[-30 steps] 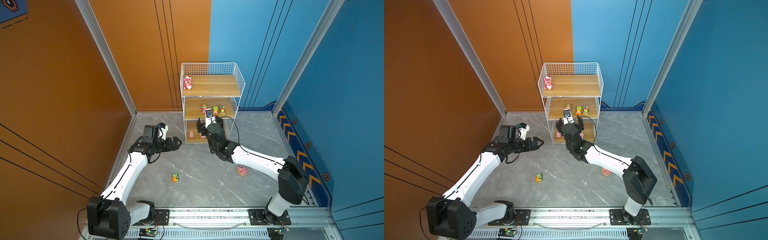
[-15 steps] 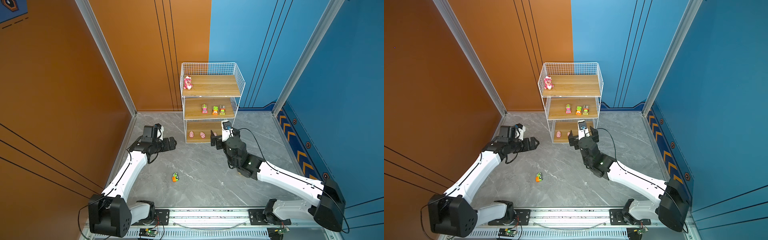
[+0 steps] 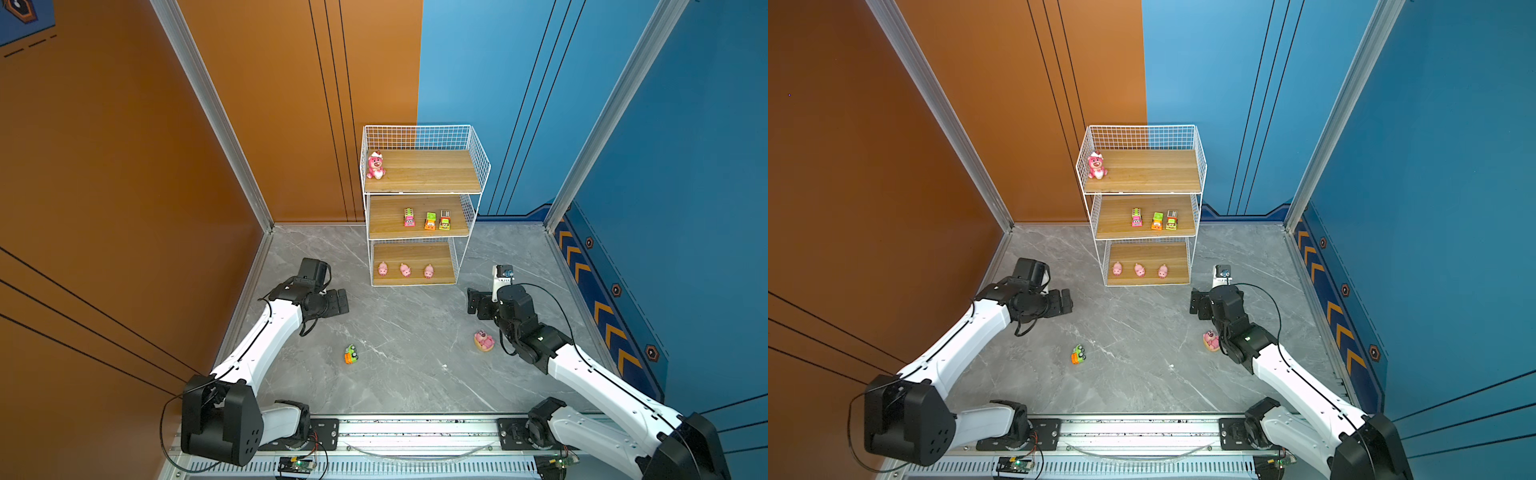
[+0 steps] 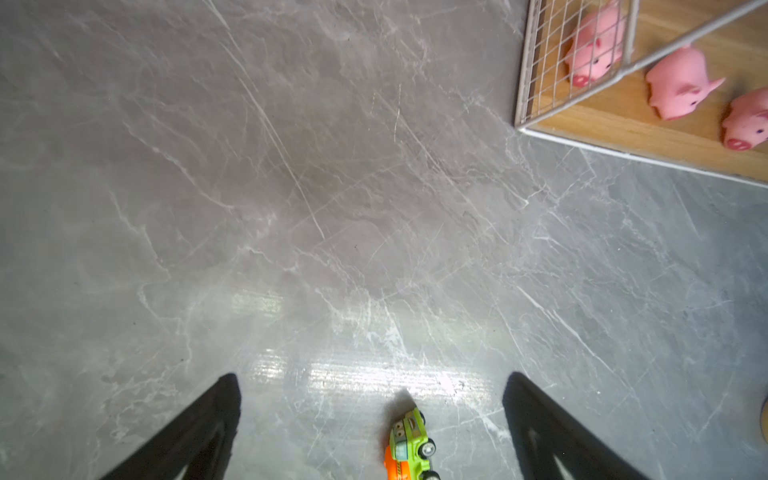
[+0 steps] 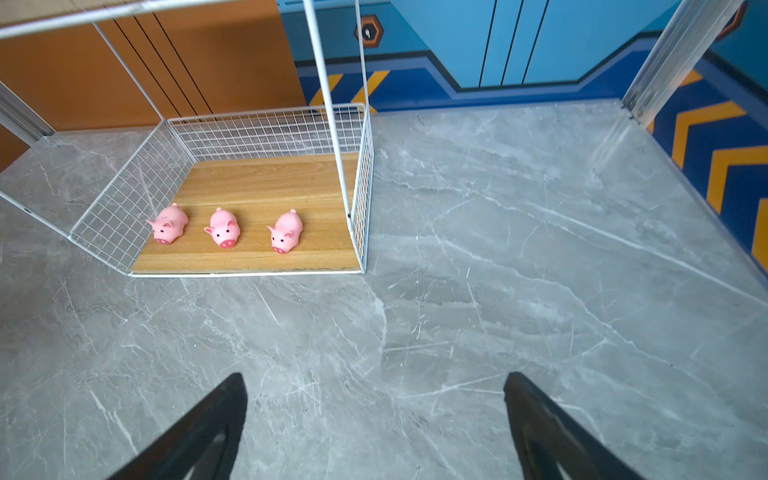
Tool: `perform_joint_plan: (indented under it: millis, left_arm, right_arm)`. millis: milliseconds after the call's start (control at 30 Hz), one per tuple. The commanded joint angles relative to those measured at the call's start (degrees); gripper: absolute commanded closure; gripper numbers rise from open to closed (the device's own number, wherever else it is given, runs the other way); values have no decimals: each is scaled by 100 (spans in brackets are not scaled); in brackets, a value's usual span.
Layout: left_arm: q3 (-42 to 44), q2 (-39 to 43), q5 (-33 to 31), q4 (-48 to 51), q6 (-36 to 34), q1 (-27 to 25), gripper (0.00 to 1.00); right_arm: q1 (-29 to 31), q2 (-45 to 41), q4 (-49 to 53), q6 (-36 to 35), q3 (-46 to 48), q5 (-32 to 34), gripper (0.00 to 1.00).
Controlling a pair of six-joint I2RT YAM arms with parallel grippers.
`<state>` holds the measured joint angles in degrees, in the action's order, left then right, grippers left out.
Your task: Place and organize the plastic toys onto the shelf
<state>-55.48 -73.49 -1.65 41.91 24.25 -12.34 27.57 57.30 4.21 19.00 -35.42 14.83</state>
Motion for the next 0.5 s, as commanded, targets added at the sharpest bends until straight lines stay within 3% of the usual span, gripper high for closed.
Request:
perform_joint_plan:
  millis: [0, 467]
  left_arm:
    - [64, -175, -528, 568, 479, -369, 1]
    - [611, -798, -749, 735, 1471, -1494, 5]
  right_arm:
    - [-207, 124, 233, 364, 33, -741, 4]
    - [-418, 411, 255, 481, 196, -1454, 6]
